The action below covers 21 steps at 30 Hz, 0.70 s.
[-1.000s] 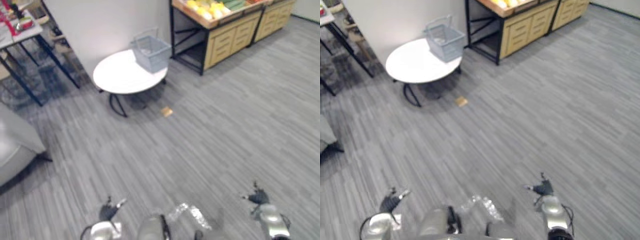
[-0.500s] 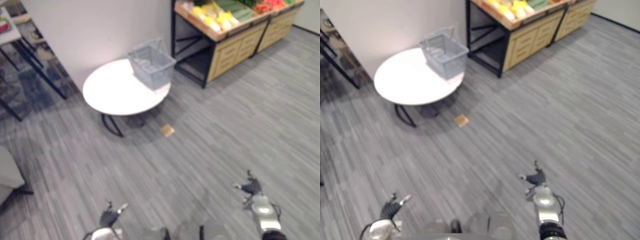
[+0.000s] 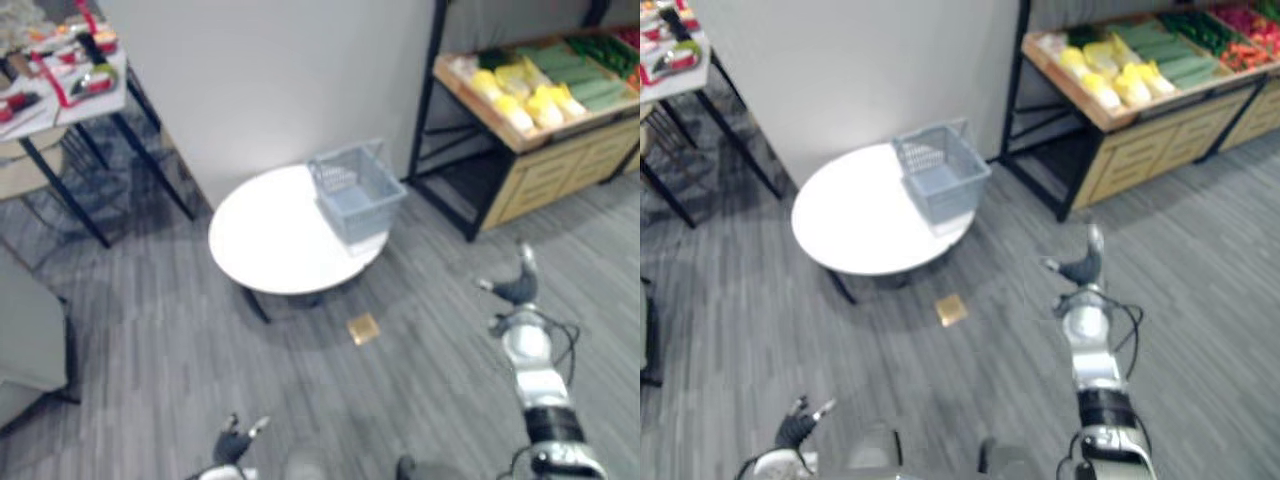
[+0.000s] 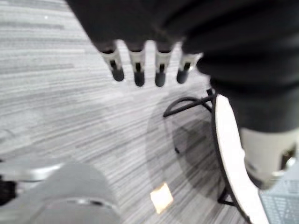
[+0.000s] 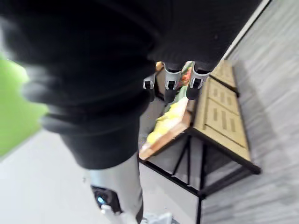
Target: Pick vegetable in the basket
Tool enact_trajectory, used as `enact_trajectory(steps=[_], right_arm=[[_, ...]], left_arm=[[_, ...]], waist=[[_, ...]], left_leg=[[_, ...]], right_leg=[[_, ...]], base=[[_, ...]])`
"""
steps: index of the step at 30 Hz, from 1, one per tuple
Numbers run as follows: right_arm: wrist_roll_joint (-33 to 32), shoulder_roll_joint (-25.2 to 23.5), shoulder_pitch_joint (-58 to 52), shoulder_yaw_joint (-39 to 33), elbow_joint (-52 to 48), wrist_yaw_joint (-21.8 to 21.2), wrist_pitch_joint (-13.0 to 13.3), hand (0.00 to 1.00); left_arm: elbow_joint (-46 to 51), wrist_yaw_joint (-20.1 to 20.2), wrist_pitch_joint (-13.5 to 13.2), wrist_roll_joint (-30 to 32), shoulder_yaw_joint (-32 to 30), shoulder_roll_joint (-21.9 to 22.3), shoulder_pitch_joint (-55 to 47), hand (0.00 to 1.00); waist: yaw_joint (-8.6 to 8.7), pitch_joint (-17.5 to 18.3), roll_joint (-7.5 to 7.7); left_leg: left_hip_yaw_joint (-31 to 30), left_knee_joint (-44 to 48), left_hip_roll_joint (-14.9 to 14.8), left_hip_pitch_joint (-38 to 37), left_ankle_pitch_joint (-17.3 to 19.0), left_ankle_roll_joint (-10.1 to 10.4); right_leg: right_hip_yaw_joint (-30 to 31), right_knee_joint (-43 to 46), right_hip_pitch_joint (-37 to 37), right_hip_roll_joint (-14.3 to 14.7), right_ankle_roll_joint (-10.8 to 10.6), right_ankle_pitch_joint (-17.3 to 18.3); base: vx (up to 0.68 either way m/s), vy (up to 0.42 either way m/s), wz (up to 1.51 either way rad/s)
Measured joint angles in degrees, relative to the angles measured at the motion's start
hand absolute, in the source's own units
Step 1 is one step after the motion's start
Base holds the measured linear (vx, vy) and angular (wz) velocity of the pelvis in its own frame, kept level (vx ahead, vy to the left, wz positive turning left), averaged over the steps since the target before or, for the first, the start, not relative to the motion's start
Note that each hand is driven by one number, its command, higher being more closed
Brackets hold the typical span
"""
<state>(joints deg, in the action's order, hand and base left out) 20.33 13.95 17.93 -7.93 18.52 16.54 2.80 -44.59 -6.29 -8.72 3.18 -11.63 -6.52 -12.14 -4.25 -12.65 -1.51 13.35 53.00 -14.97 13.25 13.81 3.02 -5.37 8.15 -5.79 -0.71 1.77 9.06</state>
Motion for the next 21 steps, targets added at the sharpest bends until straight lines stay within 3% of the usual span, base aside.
enact_trajectory(steps=[2,3,4,5,6,7,8,9,10,11,12,13,15,17,18,19,20,21], right_arm=[[0.1,2.1,3.6,1.1,0.6,0.1,0.2,0.0],[0.2,4.4,4.5,1.6,0.7,0.0,0.2,0.0],[0.8,7.6,4.5,1.7,1.4,0.1,0.2,0.0],[1.4,8.7,4.5,1.6,2.0,0.2,0.1,0.0],[2.2,8.6,4.4,1.4,3.1,0.5,-0.2,0.0],[3.7,8.9,4.5,1.3,4.0,0.4,-1.0,0.0],[4.5,8.8,4.6,1.5,4.2,0.3,-1.3,0.0],[4.8,8.8,5.2,1.9,4.4,-0.1,-1.4,0.0],[6.4,8.8,6.4,2.5,4.8,-0.6,-1.4,0.0],[6.9,9.0,7.7,4.0,5.0,-0.6,-1.4,0.0],[6.9,9.0,8.2,4.7,5.0,-0.6,-1.3,0.0],[7.5,9.7,8.9,5.8,4.9,-0.6,-0.9,0.0],[8.9,12.1,9.3,6.1,4.8,-0.7,-0.9,0.0],[10.7,14.7,8.8,5.9,4.9,-0.8,-1.0,0.0],[11.2,14.7,8.8,5.9,4.9,-0.8,-1.0,0.0],[11.5,14.3,8.9,6.1,4.9,-0.9,-0.8,0.0],[11.7,14.5,9.0,6.1,4.9,-0.9,-0.8,0.0],[12.5,15.2,9.3,6.3,5.3,-0.9,-0.9,0.0]], left_arm=[[-0.1,0.0,0.0,0.0,0.0,0.4,0.7,0.0],[-0.4,0.0,0.0,0.0,0.0,0.9,1.0,0.0],[-0.6,0.0,0.0,0.0,0.2,2.1,1.1,0.0],[-0.7,0.0,-0.1,0.0,0.4,2.2,1.0,0.0],[-1.2,0.2,0.0,0.1,0.5,1.4,1.6,0.0],[-2.8,0.4,0.2,0.4,0.4,1.2,2.4,0.0],[-3.1,0.3,0.3,0.5,0.6,0.5,2.3,0.0],[-3.8,0.4,0.6,0.5,1.4,-0.4,2.3,0.0],[-4.5,0.2,0.7,0.8,2.3,-0.8,2.3,0.0],[-5.5,0.0,0.7,1.4,2.6,-0.6,2.3,0.0],[-6.0,-0.1,0.7,1.6,3.0,-0.6,2.3,0.0],[-6.2,0.0,0.6,1.7,3.3,-0.7,2.6,0.0],[-6.2,0.2,0.5,1.9,4.0,-0.8,4.1,0.0],[-6.2,0.4,0.1,2.4,5.1,-1.4,4.9,0.0],[-6.1,0.4,0.0,2.7,5.1,-1.7,4.7,0.0],[-5.6,0.8,-0.2,2.7,5.2,-3.4,4.0,0.0],[-6.1,0.9,-0.2,2.9,5.1,-3.6,3.8,0.0],[-6.1,1.1,-0.1,3.3,5.2,-2.1,3.5,0.0]], waist=[[-0.76,0.1,1.0],[-0.45,0.3,1.2],[-0.24,1.2,-0.39],[-0.28,1.8,-0.96],[0.22,2.1,1.43],[1.33,2.0,3.99],[1.5,1.9,4.53],[1.76,1.6,4.86],[1.88,1.1,4.42],[1.76,0.7,3.39],[1.81,0.6,2.81],[2.21,0.9,2.07],[2.79,1.0,1.85],[2.94,1.0,2.94],[2.77,0.9,3.62],[2.17,1.1,6.51],[2.46,0.7,6.86],[2.51,1.3,3.75]], left_leg=[[7.2,-14.4,2.6,2.2,-0.3,-0.4],[14.7,-24.6,4.3,2.2,-3.7,-1.7],[21.6,-32.6,4.9,1.4,-12.1,-3.6],[24.0,-33.6,5.2,0.9,-11.8,-10.1],[24.2,-34.1,7.5,-0.2,-8.8,-11.9],[20.9,-36.4,11.1,-1.7,-7.8,-11.7],[19.8,-37.6,12.2,-2.9,-7.6,-11.8],[18.2,-38.5,13.1,-4.9,-7.2,-11.6],[16.0,-39.2,13.7,-7.7,-6.3,-10.9],[14.4,-40.8,13.6,-11.0,-6.1,-10.4],[13.5,-41.7,13.5,-12.3,-6.2,-10.3],[11.7,-43.2,13.1,-13.7,-6.8,-9.4],[7.8,-44.8,12.6,-13.8,-7.4,-7.8],[4.6,-45.7,12.2,-14.1,-7.3,-3.6],[4.4,-45.7,12.3,-14.5,-7.2,-2.9],[3.3,-44.5,12.9,-14.8,-5.8,-0.5],[2.6,-43.6,13.0,-14.6,-4.9,0.7],[2.7,-42.5,9.3,-13.2,-4.4,2.3]], right_leg=[[-1.3,-3.2,-2.7,-1.5,-1.2,0.7],[-3.5,-4.2,-4.7,-2.2,-3.2,2.0],[-5.8,-3.0,-6.1,-1.1,-5.0,4.7],[-6.8,-1.2,-6.5,-0.8,-5.3,7.1],[-8.5,4.1,-6.1,-3.0,-6.3,11.2],[-10.3,20.8,-0.6,-6.7,-8.9,12.3],[-10.2,28.3,2.3,-8.1,-11.0,10.6],[-8.5,38.9,6.1,-9.6,-13.0,8.8],[-6.0,46.5,9.7,-10.3,-11.4,9.6],[-5.7,46.2,12.1,-10.9,-8.4,10.9],[-5.7,43.8,13.2,-10.9,-7.4,11.5],[-4.8,35.7,15.6,-10.7,-6.7,11.8],[-0.4,21.6,18.7,-10.7,-7.0,10.0],[3.0,5.7,19.2,-12.7,-7.2,0.6],[3.2,4.3,19.2,-13.2,-7.2,-1.7],[3.6,1.9,18.9,-14.2,-7.7,-9.6],[4.4,2.1,18.6,-14.3,-11.1,-13.0],[2.3,1.6,18.2,-11.5,-9.6,-12.6]], base=[[0.61,-0.03,0.11],[0.67,0.026,0.61],[0.59,0.061,0.74],[0.59,0.111,0.85],[0.54,0.111,1.18],[0.51,0.1,1.24],[0.47,0.041,1.19],[0.48,-0.015,0.87],[0.57,-0.066,0.9],[0.45,-0.088,0.73],[0.4,-0.124,0.79],[0.36,-0.18,1.03],[0.35,-0.227,1.23],[0.33,-0.299,1.13],[0.34,-0.379,0.68],[0.33,-0.462,0.44],[0.29,-0.454,0.44],[0.32,-0.451,0.09]])
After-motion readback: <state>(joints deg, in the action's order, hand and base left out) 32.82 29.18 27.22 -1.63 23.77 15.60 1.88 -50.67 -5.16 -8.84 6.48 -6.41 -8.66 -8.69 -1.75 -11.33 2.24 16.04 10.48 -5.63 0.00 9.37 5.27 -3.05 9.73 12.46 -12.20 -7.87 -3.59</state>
